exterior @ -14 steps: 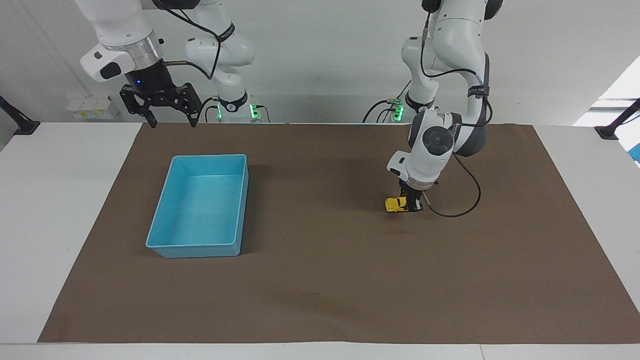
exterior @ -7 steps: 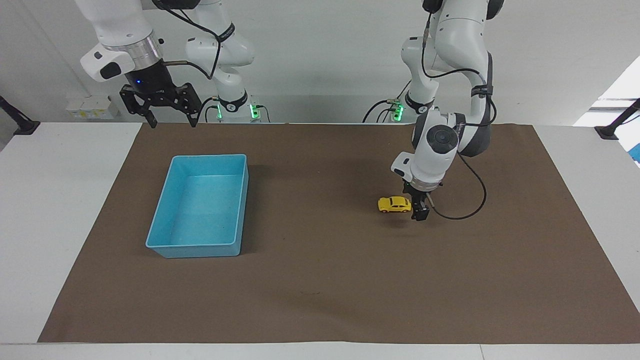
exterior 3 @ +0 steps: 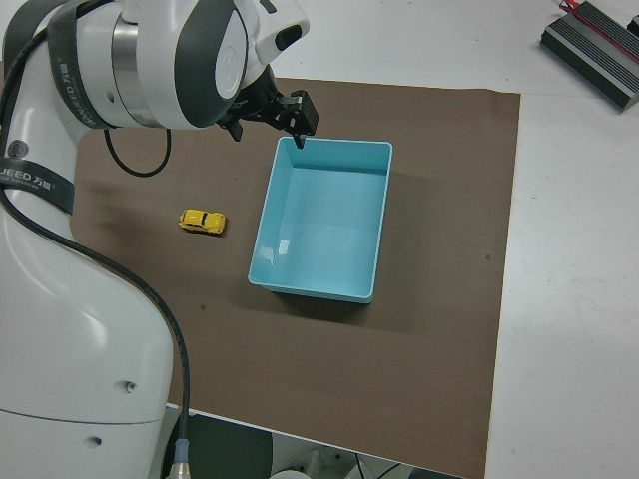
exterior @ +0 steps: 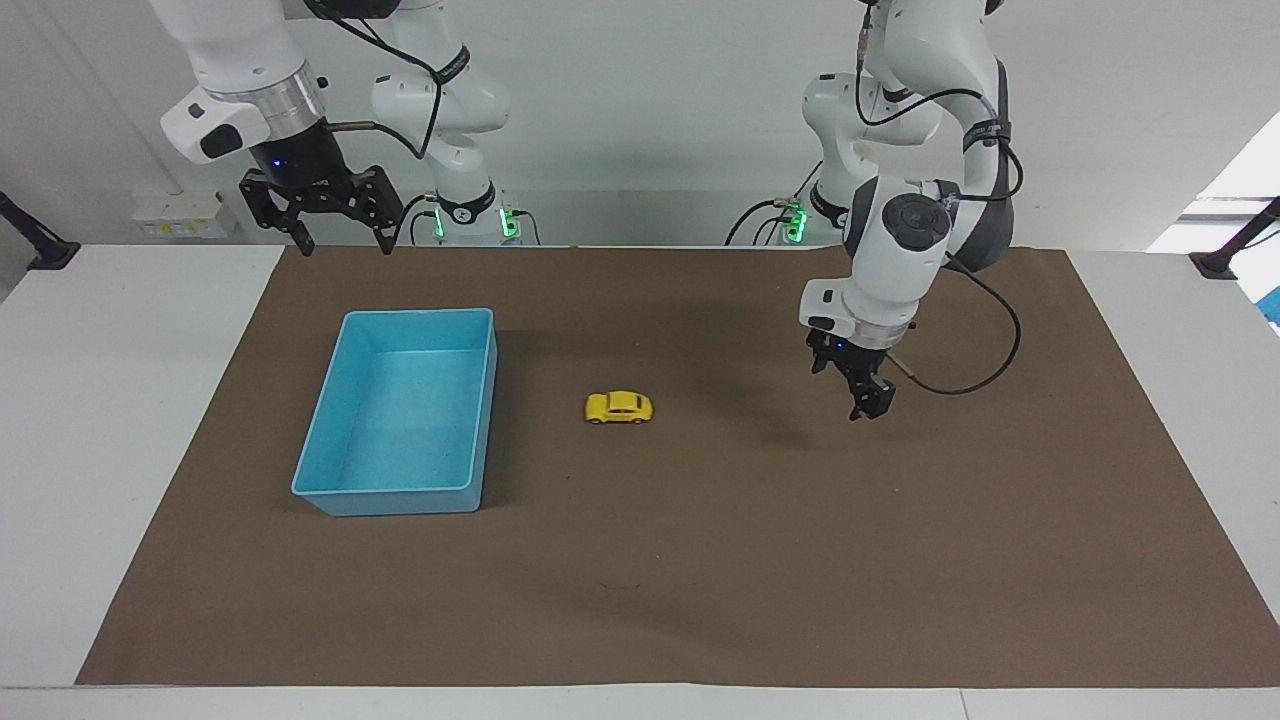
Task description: Wind up and store yellow beetle car
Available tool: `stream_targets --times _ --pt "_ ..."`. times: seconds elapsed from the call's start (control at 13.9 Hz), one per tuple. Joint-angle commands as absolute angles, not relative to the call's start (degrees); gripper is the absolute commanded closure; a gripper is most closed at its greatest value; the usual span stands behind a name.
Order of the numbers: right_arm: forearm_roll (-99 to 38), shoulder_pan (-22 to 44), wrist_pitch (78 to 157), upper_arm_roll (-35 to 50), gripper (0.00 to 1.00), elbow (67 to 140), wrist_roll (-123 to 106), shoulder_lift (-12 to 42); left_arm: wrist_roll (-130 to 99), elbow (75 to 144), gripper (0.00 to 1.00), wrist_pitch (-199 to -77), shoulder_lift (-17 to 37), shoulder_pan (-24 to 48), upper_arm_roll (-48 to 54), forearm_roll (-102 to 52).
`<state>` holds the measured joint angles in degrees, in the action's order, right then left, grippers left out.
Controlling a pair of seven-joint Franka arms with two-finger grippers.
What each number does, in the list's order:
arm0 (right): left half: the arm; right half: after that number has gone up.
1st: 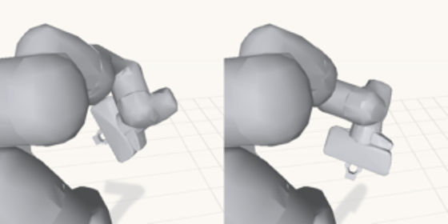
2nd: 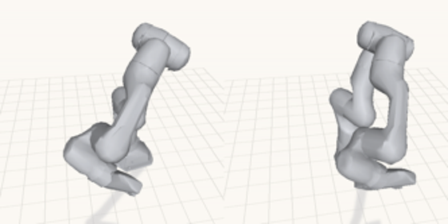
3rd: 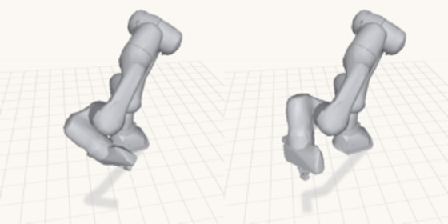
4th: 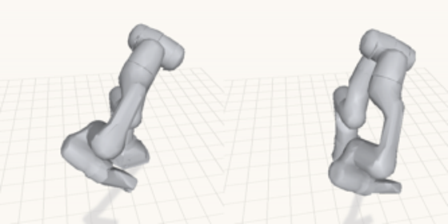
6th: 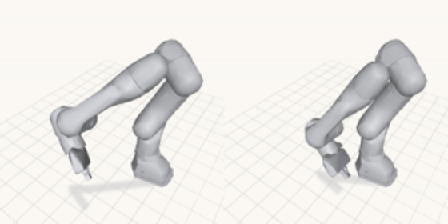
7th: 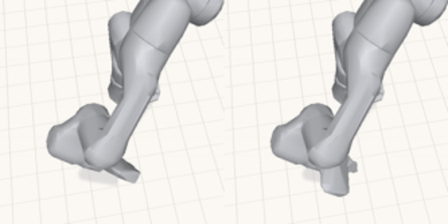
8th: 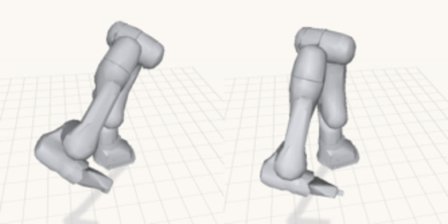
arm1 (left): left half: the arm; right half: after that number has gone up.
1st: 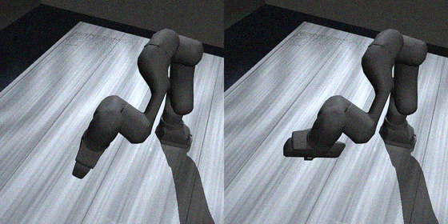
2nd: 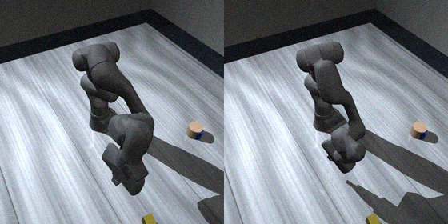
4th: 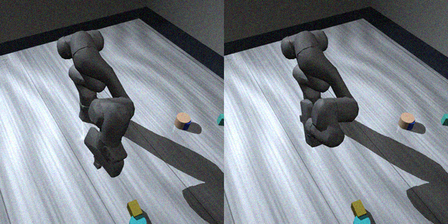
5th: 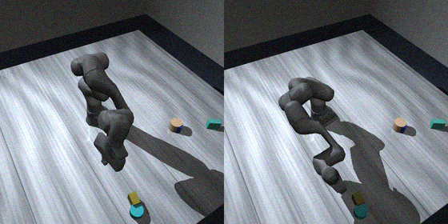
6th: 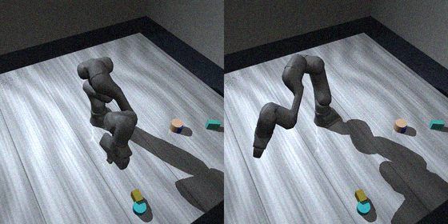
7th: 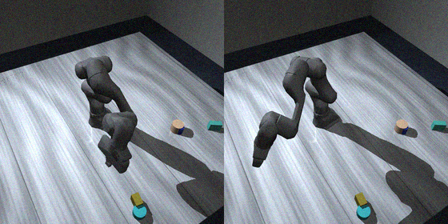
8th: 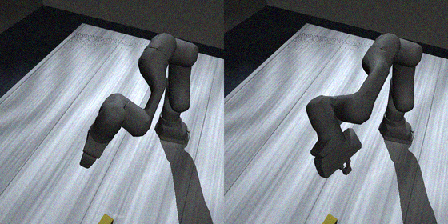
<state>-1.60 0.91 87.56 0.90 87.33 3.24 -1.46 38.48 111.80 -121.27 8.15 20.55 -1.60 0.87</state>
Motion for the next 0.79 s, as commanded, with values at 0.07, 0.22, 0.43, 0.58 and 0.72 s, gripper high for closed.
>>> stream_targets --times 0.07,0.22,0.43,0.58,0.72 --pt "-1.7 0.1 86.3 1.2 0.00 87.4 3.9 -2.2 17.3 107.1 0.00 -115.8 7.1 16.0 -1.0 1.4" --pt "-1.7 0.3 86.3 1.8 0.00 87.4 2.5 -2.5 11.9 104.0 0.00 -112.8 6.9 14.8 -1.1 1.3" --pt "-1.7 1.7 87.0 2.2 0.00 90.2 -13.6 -4.5 5.9 98.2 0.00 -108.6 6.8 12.0 -1.1 1.1" --pt "-1.7 3.7 87.6 2.6 0.00 92.8 -25.1 -6.4 2.5 94.1 0.00 -105.2 6.8 9.2 -1.1 -2.0" --pt "-1.6 6.4 87.5 2.6 0.00 93.9 -29.7 -7.1 2.4 91.1 0.00 -101.0 6.2 6.3 -1.2 -4.0"
